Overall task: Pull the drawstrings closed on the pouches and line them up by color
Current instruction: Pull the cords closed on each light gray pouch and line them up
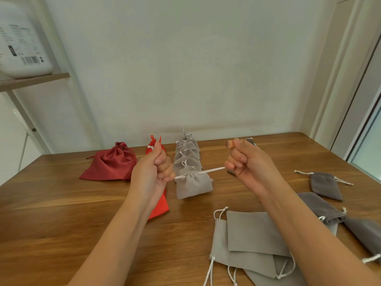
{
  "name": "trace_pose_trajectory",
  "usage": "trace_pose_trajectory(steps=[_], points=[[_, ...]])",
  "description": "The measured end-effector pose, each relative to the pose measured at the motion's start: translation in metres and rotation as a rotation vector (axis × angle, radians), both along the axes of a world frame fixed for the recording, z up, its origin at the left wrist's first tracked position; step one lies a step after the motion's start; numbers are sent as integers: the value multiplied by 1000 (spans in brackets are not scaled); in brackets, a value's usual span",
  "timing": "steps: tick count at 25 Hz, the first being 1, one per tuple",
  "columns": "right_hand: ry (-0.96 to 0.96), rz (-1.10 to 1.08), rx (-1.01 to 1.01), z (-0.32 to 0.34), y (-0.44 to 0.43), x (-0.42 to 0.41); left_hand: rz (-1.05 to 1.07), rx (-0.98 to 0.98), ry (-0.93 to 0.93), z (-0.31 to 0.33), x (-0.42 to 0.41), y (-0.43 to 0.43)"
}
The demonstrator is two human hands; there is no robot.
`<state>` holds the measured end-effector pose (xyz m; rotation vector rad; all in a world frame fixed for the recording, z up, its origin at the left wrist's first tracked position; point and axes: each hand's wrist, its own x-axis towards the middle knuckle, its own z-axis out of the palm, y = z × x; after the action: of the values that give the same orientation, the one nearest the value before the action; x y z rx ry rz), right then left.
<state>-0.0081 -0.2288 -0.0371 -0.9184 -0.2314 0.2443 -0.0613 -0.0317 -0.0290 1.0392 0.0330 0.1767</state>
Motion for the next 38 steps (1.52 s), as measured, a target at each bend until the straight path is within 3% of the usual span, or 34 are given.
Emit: trace_pose_trajectory(steps=[5,9,13,16,21,25,33,38], points=[[-192,29,-220,-3,6,-8,-94,256,148,-3,-5,-3],[-351,186,-254,-3,14,-15,-173,400,253,-2,-5,-7],[-461,200,-417,-9,22,-16,-225,755,63,-13,-14,-17],[-418,158,-406,-14,24,-17,-382,832,23,-12,-20,-19],[-456,128,-476,-9,26,-24,-528,653,184,-9,-11,-22],[-473,86,-487,-10,24,-20,-392,670,22,-11,-18,-19],[-515,7,-542,-6,20,-19,-235,572,71,-11,-14,-12],[-656,-127,-621,-2,19,-24,-148,299,108,-9,-11,-13]])
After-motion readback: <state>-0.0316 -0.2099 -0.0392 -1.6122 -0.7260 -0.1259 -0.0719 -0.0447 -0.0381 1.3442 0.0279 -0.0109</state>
